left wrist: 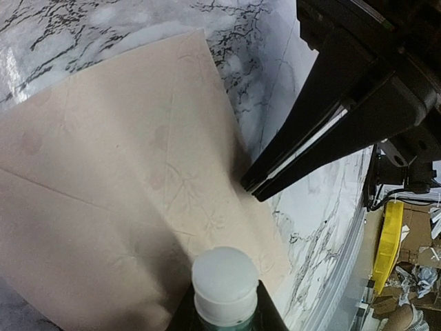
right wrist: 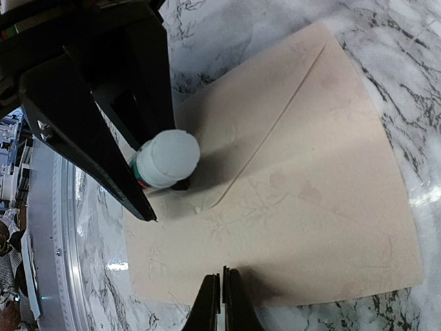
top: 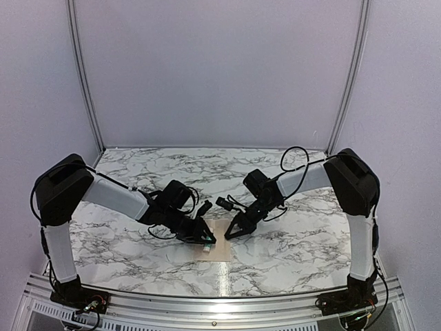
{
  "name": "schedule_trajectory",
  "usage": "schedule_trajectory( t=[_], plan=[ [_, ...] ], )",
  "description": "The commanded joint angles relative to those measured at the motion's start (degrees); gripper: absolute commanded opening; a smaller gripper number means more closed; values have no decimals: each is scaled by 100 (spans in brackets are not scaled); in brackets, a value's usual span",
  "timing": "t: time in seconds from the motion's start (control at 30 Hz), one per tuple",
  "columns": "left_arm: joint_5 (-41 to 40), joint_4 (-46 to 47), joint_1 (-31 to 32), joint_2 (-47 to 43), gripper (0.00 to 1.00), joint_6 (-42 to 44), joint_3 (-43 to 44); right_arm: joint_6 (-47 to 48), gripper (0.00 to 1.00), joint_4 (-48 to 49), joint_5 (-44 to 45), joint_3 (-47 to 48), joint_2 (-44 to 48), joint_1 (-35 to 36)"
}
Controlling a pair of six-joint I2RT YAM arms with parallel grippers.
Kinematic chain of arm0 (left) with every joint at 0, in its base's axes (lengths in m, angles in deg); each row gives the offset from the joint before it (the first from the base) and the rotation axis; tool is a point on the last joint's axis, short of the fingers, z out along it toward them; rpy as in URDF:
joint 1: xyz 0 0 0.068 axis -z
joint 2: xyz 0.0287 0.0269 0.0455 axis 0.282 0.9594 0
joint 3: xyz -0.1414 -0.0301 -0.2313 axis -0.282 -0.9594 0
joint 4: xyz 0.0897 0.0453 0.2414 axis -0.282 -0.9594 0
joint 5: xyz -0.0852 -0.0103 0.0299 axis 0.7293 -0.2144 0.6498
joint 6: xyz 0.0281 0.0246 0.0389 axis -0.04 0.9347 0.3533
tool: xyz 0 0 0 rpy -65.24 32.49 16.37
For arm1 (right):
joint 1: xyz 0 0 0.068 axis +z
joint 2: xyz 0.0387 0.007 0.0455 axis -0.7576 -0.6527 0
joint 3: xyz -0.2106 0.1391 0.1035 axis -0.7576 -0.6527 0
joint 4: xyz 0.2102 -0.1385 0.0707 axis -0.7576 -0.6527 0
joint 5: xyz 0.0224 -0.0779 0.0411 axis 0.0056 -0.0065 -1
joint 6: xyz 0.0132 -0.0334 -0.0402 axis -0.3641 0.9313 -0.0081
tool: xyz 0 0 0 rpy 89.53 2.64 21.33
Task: Place the letter into the envelope and seal it
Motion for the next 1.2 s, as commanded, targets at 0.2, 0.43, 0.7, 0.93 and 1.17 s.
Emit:
schedule_trajectory(
  t=[0.2, 0.43, 0.7, 0.93, 1.17],
  plan=[
    [-20, 28, 33, 309, 0, -12, 252, 39, 3, -131, 123, 87, -138, -48],
    [-52, 21, 33, 356, 0, -12, 270, 37, 4, -132, 119, 88, -138, -65],
    [-298, -150, 37, -290, 0, 217, 357, 223, 7, -383, 67, 320, 530, -261],
    [-828, -921, -16, -1123, 0, 777, 1237, 598, 18, -1197, 289, 1134, 1728, -756],
    [-1282, -1457, -151, -1602, 0, 1253, 2097, 603, 34, -1632, 1051, 2133, 2574, -1076]
  ],
)
